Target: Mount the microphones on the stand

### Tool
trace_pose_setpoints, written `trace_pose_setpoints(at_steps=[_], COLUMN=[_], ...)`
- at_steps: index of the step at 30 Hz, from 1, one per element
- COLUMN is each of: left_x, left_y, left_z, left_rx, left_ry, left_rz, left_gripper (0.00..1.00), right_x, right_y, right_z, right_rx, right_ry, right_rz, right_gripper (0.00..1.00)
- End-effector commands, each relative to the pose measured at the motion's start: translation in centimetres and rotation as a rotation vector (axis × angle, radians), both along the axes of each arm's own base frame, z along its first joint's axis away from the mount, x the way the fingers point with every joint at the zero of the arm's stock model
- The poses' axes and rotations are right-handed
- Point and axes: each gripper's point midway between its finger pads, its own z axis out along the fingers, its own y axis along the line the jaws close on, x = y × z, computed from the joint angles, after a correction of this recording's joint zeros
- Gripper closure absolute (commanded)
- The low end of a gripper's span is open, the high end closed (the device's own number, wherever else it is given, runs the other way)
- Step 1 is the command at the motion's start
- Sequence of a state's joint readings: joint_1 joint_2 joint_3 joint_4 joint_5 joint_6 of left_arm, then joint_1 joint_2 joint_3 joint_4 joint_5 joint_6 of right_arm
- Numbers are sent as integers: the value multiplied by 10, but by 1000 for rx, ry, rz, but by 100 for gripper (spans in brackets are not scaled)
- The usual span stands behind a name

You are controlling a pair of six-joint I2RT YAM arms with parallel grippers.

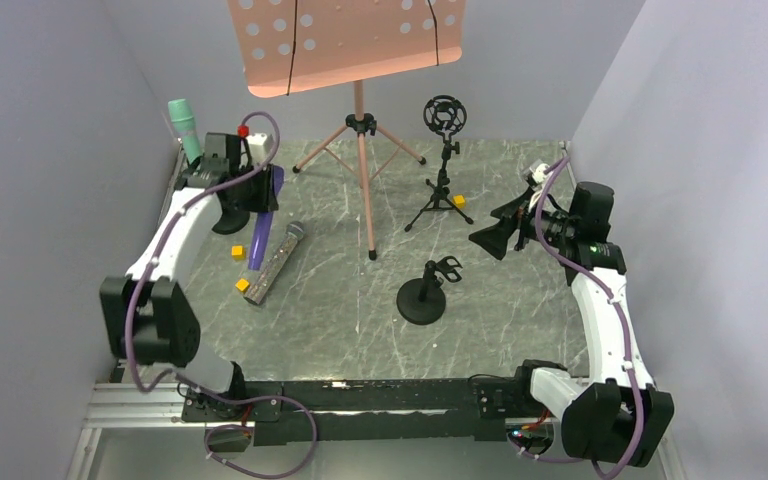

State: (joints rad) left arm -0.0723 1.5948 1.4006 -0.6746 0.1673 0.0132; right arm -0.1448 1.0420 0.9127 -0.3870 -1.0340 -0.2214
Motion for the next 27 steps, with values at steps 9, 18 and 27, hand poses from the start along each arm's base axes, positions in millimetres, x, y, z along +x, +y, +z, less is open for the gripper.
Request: trace_pose_setpoints(at_steps=[9,18,27], left_x=[-126,-214,-263], left_y=[-56,-85,-95], left_z=[22,72,142], left_rx=[-341,-543,-707], left_ry=[-100,-316,-494], left_rz=[-104,-231,-333], left_gripper=[95,95,96], right_x=[-13,-50,-71], right_y=[-9,-10,4], right_z=[15,43,84], right_rx=[-20,-134,-71], right_ry=[-122,-147,-154], right_rz=[69,71,145], right_gripper=[0,0,1])
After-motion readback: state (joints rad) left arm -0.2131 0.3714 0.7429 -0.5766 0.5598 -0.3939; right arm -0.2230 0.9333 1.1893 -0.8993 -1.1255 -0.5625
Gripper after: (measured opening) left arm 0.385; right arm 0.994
